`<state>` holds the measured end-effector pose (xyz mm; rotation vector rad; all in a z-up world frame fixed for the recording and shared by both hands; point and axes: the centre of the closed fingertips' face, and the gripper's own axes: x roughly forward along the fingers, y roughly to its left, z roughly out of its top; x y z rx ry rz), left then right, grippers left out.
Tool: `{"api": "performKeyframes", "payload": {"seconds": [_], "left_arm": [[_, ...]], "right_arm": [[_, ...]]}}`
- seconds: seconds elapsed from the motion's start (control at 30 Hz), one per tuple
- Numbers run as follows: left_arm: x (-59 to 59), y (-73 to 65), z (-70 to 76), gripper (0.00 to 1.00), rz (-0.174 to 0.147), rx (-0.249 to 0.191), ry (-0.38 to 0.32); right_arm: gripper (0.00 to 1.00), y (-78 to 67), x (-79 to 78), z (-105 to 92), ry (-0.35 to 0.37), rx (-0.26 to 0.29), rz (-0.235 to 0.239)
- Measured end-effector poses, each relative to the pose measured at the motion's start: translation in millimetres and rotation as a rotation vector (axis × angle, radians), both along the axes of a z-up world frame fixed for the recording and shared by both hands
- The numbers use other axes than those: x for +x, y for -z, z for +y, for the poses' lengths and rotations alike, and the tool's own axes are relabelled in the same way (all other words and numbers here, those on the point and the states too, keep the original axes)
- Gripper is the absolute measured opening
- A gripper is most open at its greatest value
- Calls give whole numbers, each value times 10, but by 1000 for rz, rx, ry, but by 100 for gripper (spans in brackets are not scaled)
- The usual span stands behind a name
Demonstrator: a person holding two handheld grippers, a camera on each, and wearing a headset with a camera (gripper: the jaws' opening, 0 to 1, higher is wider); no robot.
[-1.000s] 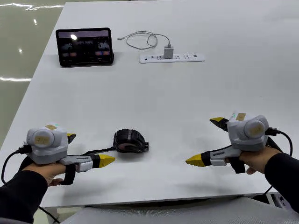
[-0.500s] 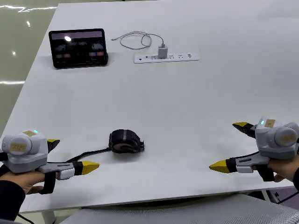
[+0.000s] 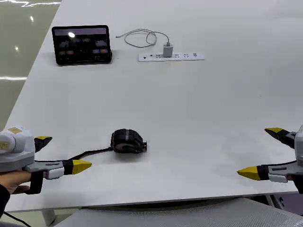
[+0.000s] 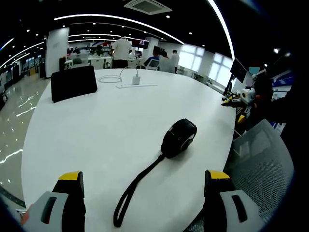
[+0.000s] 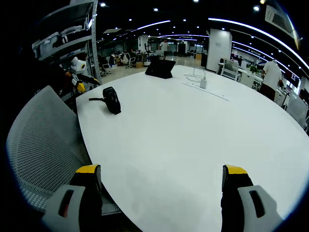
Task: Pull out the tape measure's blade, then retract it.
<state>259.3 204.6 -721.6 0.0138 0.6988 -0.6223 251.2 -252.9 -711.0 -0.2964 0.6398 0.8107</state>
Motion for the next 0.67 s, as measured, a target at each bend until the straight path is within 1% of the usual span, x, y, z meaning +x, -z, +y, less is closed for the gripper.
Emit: {"api": "performKeyframes", "payload": {"seconds": [0.1,0.27,0.33,0.4,0.5,0.57,0.63,0.67], "left_arm": [[2,-18,-8,100,-5,0,2],[-13,-18,-12,100,9,1,13],[0,-22,-2,100,3,11,11],[2,-34,-11,100,-1,9,17],[2,-30,-17,100,4,10,24],[9,-39,-25,100,1,6,26],[10,-40,-35,100,2,10,35],[15,-45,-37,100,-2,11,38]], "right_arm": [[100,14,-11,-33,5,-4,3],[100,-2,2,-28,7,1,1],[100,-1,9,-24,7,0,0],[100,11,4,-15,4,-1,4],[100,31,-12,-14,2,-9,9],[100,29,-17,-16,0,-9,10],[100,29,-11,-28,-1,-12,10],[100,28,-9,-32,-1,-13,10]]}}
